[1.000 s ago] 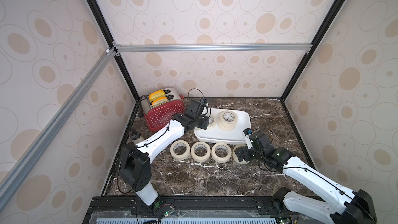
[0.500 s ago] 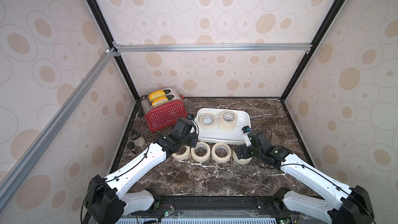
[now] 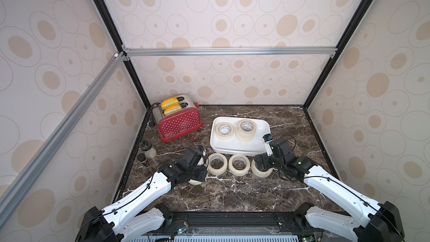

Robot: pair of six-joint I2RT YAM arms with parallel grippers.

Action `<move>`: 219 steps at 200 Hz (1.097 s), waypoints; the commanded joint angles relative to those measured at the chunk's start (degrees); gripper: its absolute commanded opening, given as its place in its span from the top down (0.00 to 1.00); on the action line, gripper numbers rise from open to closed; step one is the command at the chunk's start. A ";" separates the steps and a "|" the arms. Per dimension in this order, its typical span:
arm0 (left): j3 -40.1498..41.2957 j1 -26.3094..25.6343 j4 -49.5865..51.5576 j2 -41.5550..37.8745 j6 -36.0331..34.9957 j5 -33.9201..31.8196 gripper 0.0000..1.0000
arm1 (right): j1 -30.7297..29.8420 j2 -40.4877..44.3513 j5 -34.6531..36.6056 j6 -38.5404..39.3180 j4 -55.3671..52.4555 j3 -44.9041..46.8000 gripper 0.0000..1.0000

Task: Take out the art tape in the storage box
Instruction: Place the art tape at the center of the board.

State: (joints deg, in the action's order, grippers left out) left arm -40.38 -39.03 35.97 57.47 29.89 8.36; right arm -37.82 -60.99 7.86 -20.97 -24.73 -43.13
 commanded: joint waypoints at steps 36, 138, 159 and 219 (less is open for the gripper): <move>2.36 -1.31 2.19 -2.87 3.51 6.80 1.00 | 0.94 -0.52 -0.60 0.40 0.58 -1.72 0.00; 6.70 -2.02 1.16 -1.26 4.16 3.33 1.00 | 1.22 -1.18 -1.28 0.13 1.00 -1.43 0.00; 6.98 -2.04 0.77 0.34 3.78 2.27 1.00 | 1.35 -1.31 -1.34 0.20 0.91 -1.50 0.00; 7.12 -2.02 -1.99 3.84 2.85 0.60 0.84 | 1.49 -0.95 -1.46 0.14 0.83 -1.16 0.00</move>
State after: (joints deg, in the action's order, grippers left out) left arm -33.06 -40.58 35.20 60.45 33.58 10.68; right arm -36.71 -62.06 6.31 -20.91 -24.01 -43.31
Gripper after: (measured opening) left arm 0.226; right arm 0.995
